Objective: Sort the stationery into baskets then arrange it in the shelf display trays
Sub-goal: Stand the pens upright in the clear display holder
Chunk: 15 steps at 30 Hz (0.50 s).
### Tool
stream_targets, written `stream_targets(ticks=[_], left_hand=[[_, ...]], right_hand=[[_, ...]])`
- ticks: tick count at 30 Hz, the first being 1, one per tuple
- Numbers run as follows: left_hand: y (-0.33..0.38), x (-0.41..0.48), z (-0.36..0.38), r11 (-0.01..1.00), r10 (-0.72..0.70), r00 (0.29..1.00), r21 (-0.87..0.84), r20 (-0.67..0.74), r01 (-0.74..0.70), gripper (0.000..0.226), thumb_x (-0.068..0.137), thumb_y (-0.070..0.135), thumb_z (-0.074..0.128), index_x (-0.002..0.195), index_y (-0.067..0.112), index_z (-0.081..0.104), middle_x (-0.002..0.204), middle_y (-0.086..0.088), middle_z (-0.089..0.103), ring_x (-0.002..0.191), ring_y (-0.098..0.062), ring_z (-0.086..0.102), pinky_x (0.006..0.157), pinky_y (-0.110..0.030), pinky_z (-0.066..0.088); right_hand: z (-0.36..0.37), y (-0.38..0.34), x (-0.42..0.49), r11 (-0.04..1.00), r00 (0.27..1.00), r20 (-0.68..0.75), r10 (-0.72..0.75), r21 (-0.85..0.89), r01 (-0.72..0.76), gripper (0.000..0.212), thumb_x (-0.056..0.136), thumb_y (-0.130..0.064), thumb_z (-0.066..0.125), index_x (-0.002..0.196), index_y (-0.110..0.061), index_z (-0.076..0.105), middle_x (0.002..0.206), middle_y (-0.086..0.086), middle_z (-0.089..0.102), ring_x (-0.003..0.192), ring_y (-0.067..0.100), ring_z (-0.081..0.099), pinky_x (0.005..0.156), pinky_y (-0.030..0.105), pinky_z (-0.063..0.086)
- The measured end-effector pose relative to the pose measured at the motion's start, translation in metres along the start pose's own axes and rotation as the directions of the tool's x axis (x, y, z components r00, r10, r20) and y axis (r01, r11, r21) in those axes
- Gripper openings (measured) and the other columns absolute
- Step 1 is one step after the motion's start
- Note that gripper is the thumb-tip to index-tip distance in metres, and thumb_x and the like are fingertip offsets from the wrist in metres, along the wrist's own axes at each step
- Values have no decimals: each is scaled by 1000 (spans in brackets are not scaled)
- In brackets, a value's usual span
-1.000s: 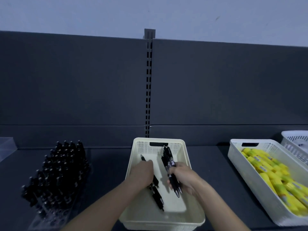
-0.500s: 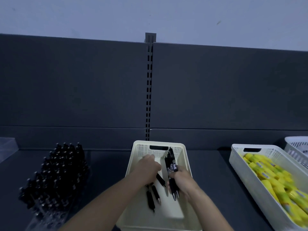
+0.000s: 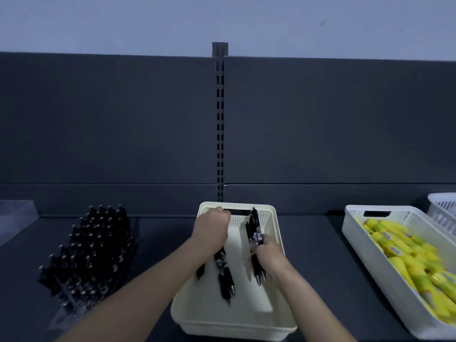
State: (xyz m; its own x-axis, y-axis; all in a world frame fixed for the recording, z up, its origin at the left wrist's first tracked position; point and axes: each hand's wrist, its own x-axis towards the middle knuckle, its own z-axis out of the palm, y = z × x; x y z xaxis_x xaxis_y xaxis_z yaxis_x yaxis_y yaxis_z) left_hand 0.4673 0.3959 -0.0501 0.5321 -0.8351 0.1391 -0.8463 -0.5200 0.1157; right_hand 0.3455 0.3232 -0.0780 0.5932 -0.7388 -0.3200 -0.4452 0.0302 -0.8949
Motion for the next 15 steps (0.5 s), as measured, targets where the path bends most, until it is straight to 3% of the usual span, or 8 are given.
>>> stream_targets(ticks=[4, 9, 15], left_hand=[[0, -8, 9, 988, -153, 969, 22, 192, 152, 31, 87, -3, 39, 117, 5, 45, 118, -13, 55, 107, -30, 56, 74, -34, 43], [5, -14, 24, 984, -177, 944, 81, 279, 161, 32, 89, -4, 37, 118, 3, 48, 122, -12, 58, 109, -26, 59, 84, -32, 47], [4, -10, 20, 919, -314, 897, -137, 310, 369, 32, 91, 4, 38, 123, 2, 39, 123, -14, 54, 111, -28, 55, 80, -31, 42]], right_hand=[[-1, 3, 1, 1000, 1000, 3, 7, 17, -7, 17, 89, 2, 39, 82, -11, 48, 64, 8, 53, 53, 20, 51, 62, 32, 45], [2, 5, 3, 999, 999, 26, 25, 31, -26, 21, 89, 1, 38, 75, -14, 46, 67, 8, 49, 57, 23, 49, 59, 34, 45], [2, 3, 3, 1000, 999, 48, 9, 6, -10, 19, 88, -1, 43, 74, -14, 45, 64, 7, 49, 55, 23, 49, 58, 34, 44]])
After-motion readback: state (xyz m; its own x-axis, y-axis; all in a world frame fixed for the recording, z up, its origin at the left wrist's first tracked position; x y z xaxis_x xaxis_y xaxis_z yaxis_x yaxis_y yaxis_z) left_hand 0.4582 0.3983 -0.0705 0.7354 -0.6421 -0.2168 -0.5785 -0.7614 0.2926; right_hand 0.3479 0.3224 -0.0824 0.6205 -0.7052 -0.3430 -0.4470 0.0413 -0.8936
